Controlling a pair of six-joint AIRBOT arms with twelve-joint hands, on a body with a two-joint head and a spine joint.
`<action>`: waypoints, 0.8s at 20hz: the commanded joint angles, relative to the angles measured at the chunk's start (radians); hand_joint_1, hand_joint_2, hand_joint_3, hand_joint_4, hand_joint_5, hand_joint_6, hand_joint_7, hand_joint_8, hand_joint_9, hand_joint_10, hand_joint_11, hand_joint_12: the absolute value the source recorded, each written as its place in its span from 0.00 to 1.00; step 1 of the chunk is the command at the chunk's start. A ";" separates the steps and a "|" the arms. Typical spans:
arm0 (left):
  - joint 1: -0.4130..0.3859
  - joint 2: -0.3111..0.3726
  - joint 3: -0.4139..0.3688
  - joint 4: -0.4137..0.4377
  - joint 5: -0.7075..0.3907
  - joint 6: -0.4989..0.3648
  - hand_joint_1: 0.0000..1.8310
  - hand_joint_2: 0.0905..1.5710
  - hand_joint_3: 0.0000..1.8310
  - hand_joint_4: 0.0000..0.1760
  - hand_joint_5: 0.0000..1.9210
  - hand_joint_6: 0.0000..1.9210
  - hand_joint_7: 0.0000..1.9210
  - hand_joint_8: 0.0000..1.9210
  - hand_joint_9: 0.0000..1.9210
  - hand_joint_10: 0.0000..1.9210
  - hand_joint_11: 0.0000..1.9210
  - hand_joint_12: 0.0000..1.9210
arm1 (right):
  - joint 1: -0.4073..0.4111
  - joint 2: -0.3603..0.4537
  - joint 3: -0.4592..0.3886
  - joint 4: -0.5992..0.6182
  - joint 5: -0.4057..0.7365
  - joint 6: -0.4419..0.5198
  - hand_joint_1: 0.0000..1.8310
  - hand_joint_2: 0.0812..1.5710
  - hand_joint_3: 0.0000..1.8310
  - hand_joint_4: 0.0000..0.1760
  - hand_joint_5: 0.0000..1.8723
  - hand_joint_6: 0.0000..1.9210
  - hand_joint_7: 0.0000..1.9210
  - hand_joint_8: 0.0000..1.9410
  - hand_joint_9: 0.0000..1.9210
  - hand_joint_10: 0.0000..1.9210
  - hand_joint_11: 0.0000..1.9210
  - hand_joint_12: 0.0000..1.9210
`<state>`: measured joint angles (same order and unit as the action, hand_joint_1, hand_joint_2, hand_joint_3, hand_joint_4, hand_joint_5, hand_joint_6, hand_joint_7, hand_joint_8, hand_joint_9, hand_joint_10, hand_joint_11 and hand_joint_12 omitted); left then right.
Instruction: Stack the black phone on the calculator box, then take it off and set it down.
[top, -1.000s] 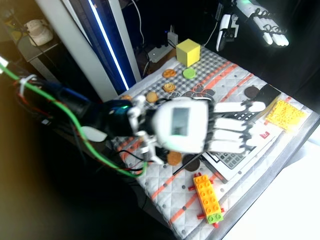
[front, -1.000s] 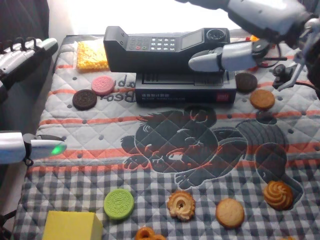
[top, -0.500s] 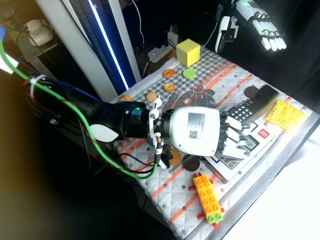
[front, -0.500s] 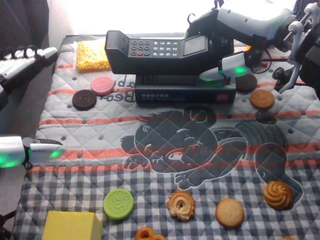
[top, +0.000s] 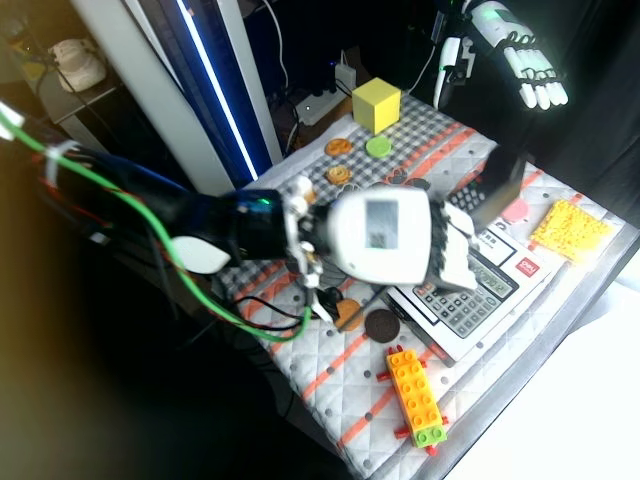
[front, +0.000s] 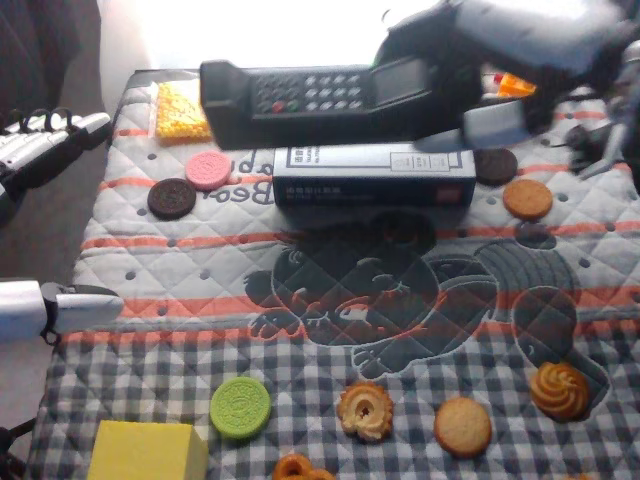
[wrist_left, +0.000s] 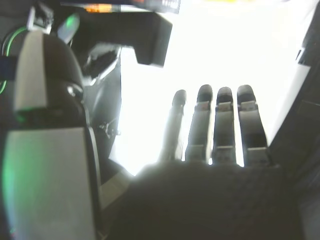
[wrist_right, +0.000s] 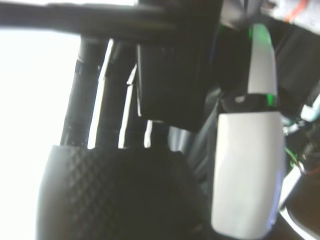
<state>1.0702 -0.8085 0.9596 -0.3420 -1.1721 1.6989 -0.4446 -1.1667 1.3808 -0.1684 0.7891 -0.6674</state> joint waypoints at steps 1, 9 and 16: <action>0.001 0.002 -0.004 -0.008 -0.154 -0.005 0.43 0.52 0.00 0.63 0.04 0.00 0.05 0.00 0.01 0.00 0.00 0.01 | -0.009 0.027 -0.009 0.036 0.162 0.003 0.69 0.68 0.00 0.00 0.49 0.50 0.58 0.43 0.58 0.35 0.48 0.51; 0.084 0.022 -0.033 -0.012 -0.289 -0.005 0.43 0.53 0.00 0.86 0.02 0.00 0.02 0.00 0.00 0.00 0.00 0.00 | -0.322 0.177 -0.193 0.162 0.441 0.003 0.71 0.65 0.00 0.00 0.62 0.21 0.61 0.47 0.62 0.43 0.45 0.67; 0.094 0.031 -0.042 -0.002 -0.328 -0.005 0.47 0.56 0.01 0.58 0.04 0.01 0.03 0.00 0.00 0.00 0.00 0.00 | -0.538 0.225 -0.251 0.272 0.521 0.003 0.71 0.66 0.00 0.00 0.58 0.29 0.61 0.46 0.63 0.41 0.54 0.68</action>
<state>1.1656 -0.7845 0.9138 -0.3264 -1.3693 1.6974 -0.9874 -0.9421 1.1358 0.1017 1.1725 -0.6762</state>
